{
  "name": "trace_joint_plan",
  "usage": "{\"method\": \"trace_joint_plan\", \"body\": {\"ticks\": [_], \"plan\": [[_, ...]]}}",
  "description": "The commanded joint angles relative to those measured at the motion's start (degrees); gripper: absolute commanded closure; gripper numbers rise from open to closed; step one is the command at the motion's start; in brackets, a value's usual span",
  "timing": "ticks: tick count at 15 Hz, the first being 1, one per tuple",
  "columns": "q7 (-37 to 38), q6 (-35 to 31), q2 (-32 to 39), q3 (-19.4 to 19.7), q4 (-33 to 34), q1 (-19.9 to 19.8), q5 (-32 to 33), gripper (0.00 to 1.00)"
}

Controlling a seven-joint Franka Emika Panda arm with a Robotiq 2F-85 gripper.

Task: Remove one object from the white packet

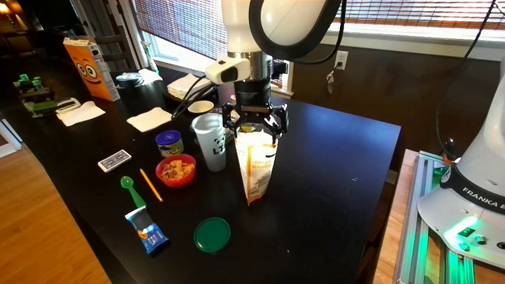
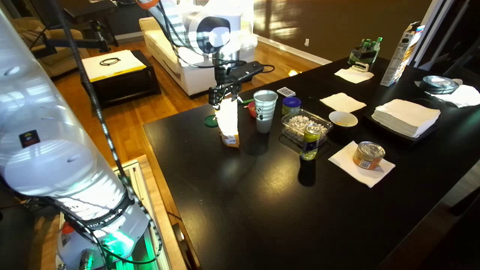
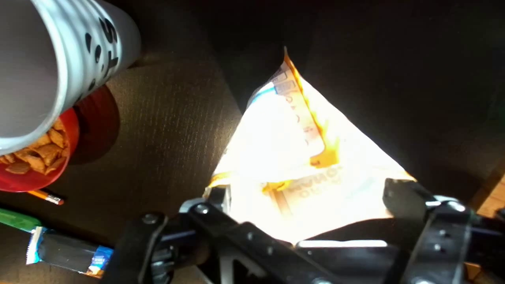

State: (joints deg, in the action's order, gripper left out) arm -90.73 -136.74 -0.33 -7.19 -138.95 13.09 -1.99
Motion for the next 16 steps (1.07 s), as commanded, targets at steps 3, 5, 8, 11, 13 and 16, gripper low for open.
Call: {"method": "trace_joint_plan", "body": {"ticks": [3, 5, 8, 11, 13, 16], "plan": [[0.30, -2.04, 1.37, -1.38, 0.03, -1.06, -0.14, 0.05], [0.61, -1.79, 1.48, -1.39, 0.04, -1.13, 0.25, 0.19], [0.83, -1.57, 1.81, -1.34, -0.06, -1.30, 0.77, 0.26], [1.07, -1.21, 2.29, -1.30, -0.11, -1.55, 1.34, 0.11], [1.26, -1.06, 2.66, -1.29, -0.11, -1.73, 1.89, 0.10], [1.43, -1.31, 3.15, -1.33, 0.00, -1.88, 3.21, 0.14]]}}
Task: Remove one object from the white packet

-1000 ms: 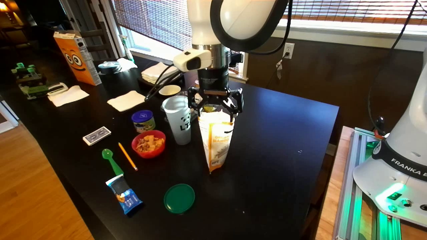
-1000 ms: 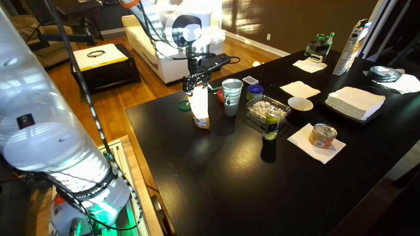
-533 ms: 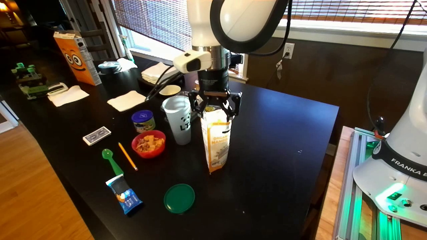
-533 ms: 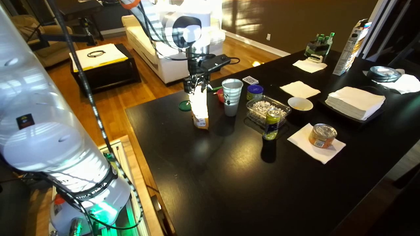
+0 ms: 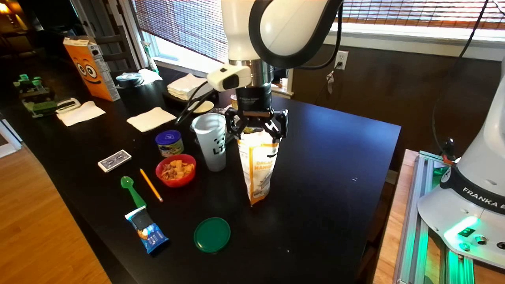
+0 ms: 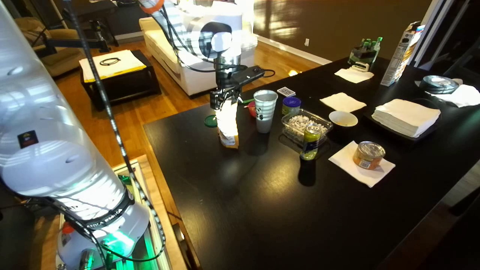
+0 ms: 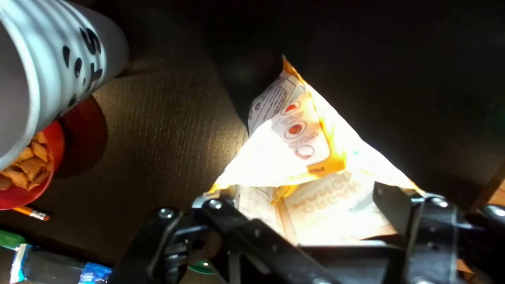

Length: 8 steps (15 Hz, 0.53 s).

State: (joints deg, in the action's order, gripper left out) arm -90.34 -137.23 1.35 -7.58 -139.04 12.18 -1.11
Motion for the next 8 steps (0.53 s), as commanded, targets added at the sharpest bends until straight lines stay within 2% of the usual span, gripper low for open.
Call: {"method": "trace_joint_plan", "body": {"ticks": [1, 2, 3, 4, 8], "plan": [[1.11, -0.75, 1.59, -0.96, 0.16, -0.97, 2.82, 0.15], [1.25, -0.71, 1.68, -0.97, 0.19, -0.97, 3.38, 0.19], [1.29, -0.69, 1.75, -0.97, 0.20, -0.97, 3.83, 0.28], [1.41, -0.66, 1.83, -0.98, 0.20, -0.97, 4.30, 0.43], [2.02, -0.55, 2.71, -1.01, 0.33, -1.06, 6.21, 0.74]]}}
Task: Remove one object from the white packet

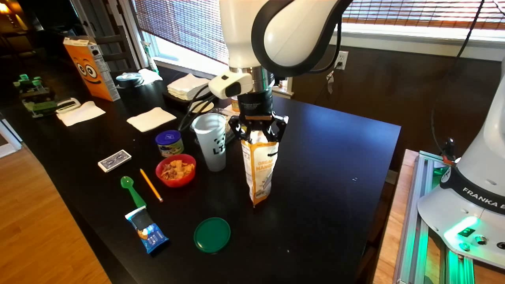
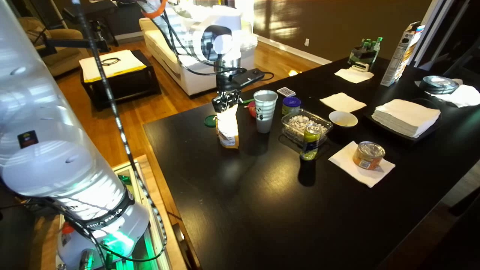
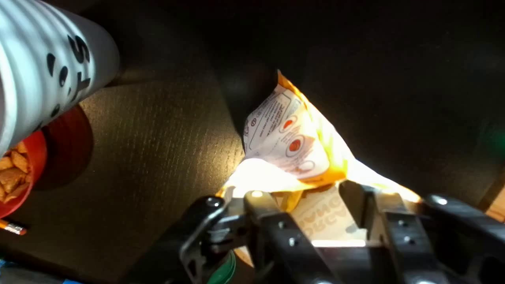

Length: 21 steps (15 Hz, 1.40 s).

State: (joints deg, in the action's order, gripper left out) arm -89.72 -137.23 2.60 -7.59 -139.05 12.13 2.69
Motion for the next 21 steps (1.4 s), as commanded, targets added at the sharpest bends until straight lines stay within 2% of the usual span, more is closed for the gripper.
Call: {"method": "trace_joint_plan", "body": {"ticks": [1, 3, 5, 9, 15, 21], "plan": [[1.50, -0.54, 1.48, -0.99, 0.37, -1.03, 2.76, 0.83], [1.84, -0.62, 1.19, -0.97, 0.27, -1.04, 3.46, 0.95], [1.90, -0.83, 0.59, -0.96, 0.00, -1.09, 3.57, 1.00], [1.76, -0.23, -2.63, -0.98, -1.05, -1.22, 2.25, 0.97], [4.20, 3.48, -10.45, -0.82, -2.12, -0.73, 2.63, 0.97], [3.98, 7.61, -15.05, -0.16, -1.82, -0.12, 1.53, 0.97]]}}
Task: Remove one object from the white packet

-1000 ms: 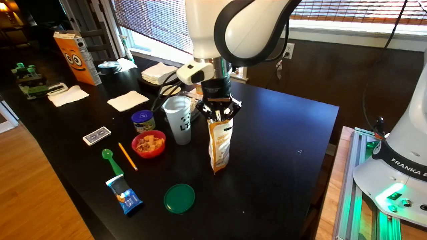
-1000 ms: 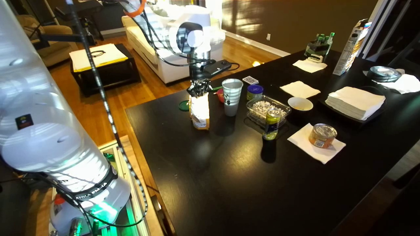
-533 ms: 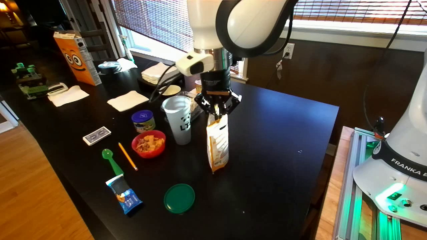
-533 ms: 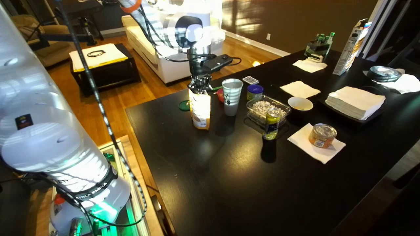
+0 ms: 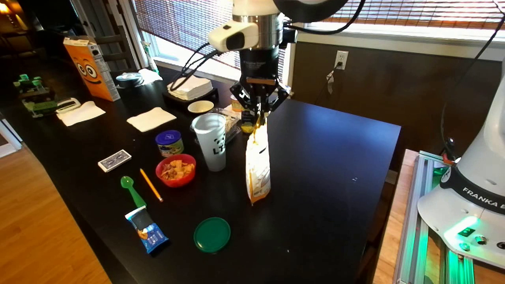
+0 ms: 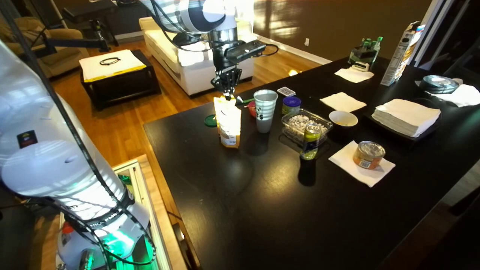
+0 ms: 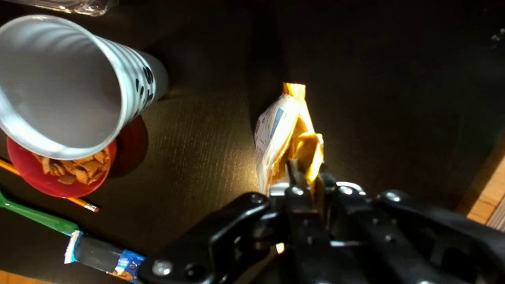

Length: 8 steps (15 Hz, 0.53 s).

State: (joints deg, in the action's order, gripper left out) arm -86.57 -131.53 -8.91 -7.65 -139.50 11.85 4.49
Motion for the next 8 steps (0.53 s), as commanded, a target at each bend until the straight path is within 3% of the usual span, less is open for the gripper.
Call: {"method": "trace_joint_plan", "body": {"ticks": [1, 8], "plan": [[0.94, 2.69, -4.49, -0.08, -1.42, 0.23, -0.26, 0.97], [8.65, 11.59, -17.34, 1.60, -5.40, -0.96, 0.33, 0.98]]}}
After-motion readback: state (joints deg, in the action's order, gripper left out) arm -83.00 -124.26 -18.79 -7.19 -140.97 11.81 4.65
